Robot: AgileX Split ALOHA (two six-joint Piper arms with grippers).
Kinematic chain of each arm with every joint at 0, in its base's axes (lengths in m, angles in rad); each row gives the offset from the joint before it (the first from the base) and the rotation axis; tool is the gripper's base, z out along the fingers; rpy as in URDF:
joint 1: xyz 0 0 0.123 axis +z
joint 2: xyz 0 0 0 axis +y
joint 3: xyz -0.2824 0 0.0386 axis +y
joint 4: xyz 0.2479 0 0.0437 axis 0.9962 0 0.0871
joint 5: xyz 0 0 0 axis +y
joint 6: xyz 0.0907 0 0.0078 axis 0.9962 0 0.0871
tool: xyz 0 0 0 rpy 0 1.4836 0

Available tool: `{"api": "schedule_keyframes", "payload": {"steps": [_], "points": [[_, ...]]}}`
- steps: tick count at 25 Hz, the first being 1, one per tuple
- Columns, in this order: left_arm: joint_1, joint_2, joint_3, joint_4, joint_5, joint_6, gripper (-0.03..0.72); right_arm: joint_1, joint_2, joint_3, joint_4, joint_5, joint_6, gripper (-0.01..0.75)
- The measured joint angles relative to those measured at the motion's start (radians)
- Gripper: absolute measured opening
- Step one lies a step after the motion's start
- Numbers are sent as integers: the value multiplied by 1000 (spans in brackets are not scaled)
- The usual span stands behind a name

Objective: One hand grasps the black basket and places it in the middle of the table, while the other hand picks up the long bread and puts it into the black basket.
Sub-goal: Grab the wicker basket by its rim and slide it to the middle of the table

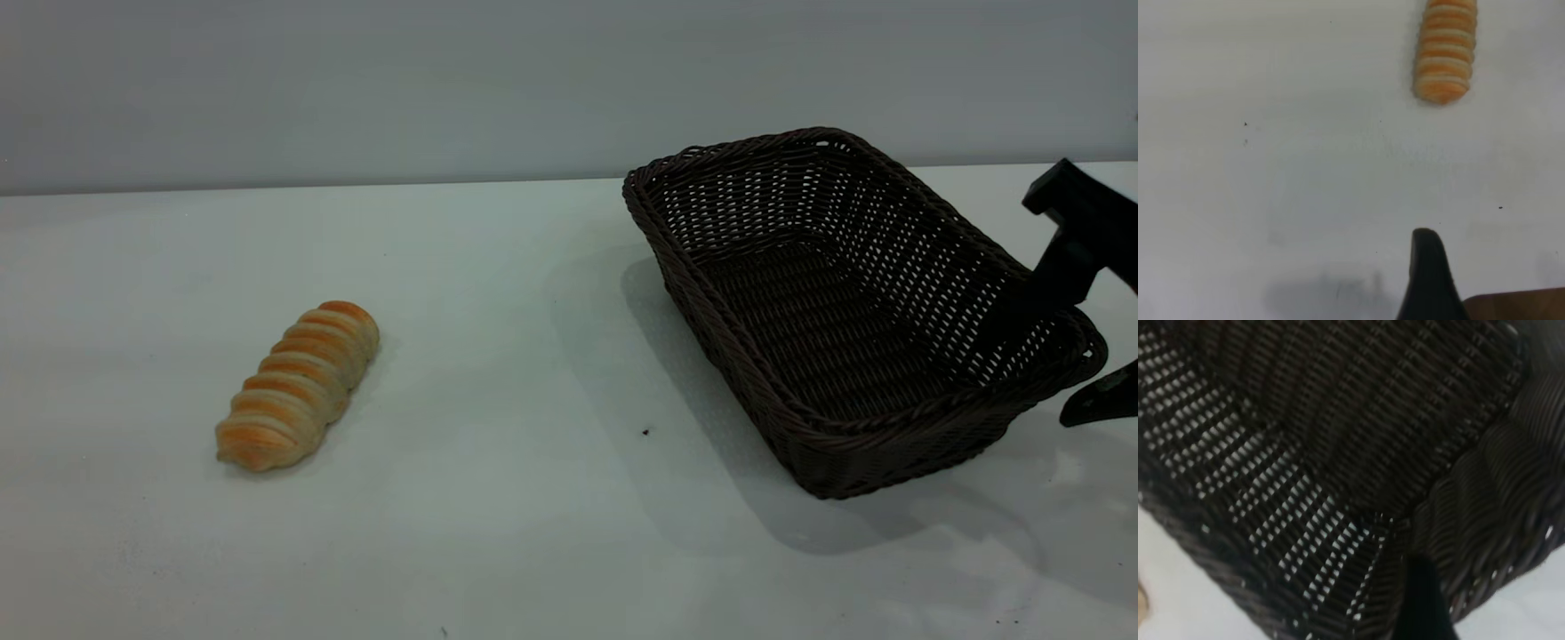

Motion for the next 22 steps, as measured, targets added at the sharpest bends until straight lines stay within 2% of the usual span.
{"api": "schedule_keyframes", "payload": {"steps": [10, 13, 15, 17, 20, 21, 22], "points": [[0, 0, 0, 0, 0, 0, 541, 0, 144, -38, 197, -62, -142, 564], [0, 0, 0, 0, 0, 0, 541, 0, 207, -82, 236, -62, -173, 529], [0, 0, 0, 0, 0, 0, 541, 0, 241, -98, 244, -62, -178, 463], [0, 0, 0, 0, 0, 0, 541, 0, 259, -104, 246, -62, -178, 358], [0, 0, 0, 0, 0, 0, 541, -3, 258, -111, 281, -61, -162, 157], [0, 0, 0, 0, 0, 0, 541, -4, 252, -112, 279, -58, -171, 122], [0, 0, 0, 0, 0, 0, 541, -4, 246, -112, 262, -56, -188, 121]]}}
